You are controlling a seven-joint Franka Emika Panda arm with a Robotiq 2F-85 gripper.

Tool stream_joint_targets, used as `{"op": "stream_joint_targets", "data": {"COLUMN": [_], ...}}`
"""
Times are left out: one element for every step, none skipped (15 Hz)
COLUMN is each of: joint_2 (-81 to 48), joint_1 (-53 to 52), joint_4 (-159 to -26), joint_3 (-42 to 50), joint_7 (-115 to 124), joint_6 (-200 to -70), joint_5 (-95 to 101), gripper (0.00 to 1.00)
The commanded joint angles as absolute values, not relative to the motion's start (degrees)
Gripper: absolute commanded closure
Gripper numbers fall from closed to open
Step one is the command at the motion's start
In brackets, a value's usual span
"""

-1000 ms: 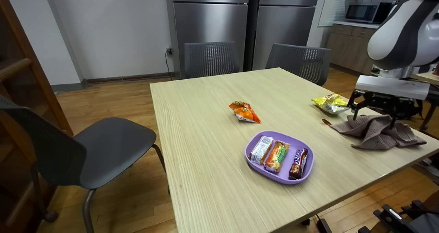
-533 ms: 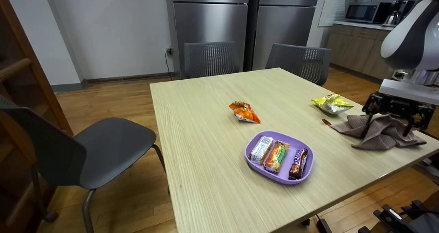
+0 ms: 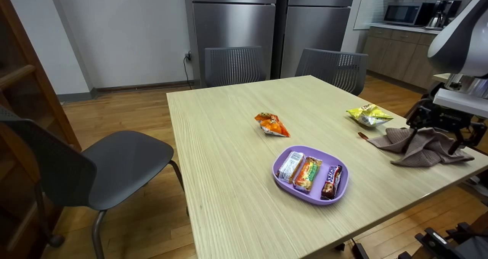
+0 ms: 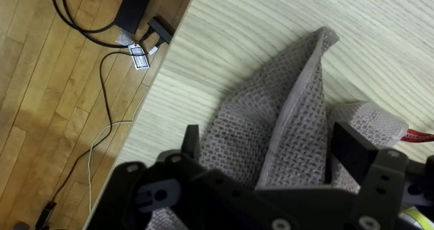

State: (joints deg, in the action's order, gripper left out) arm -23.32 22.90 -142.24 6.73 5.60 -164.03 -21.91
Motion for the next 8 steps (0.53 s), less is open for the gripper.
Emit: {"op": "stream_joint_targets", "data": {"joint_2": [-23.0,-23.2,-23.5,-23.8,-24.0,-24.2,-24.3,-24.4], "joint_1": [26.6,27.7,28.5,29.7,30.5,31.2,31.6,31.1], "joint_4": [-141.3,-141.1,-140.7,-140.2,-139.8,-139.5,-139.4,-139.2], "joint_3": [4.0,3.2,2.6,1.5,0.9,0.5,0.2,0.8], "joint_7": [0.6,-0.3,-1.4,-2.6,-3.5,-4.2,-4.6,-5.0], "joint_6": [-163.3,-163.5,-163.7,-163.5,-163.4,-163.3,-163.4,-163.1], "joint_5": [-25.1,-25.7,-26.5,-27.5,-28.2,-28.7,-28.9,-29.3], "gripper": [0.0,0.0,0.0,0.0,0.0,0.0,0.0,0.0]}}
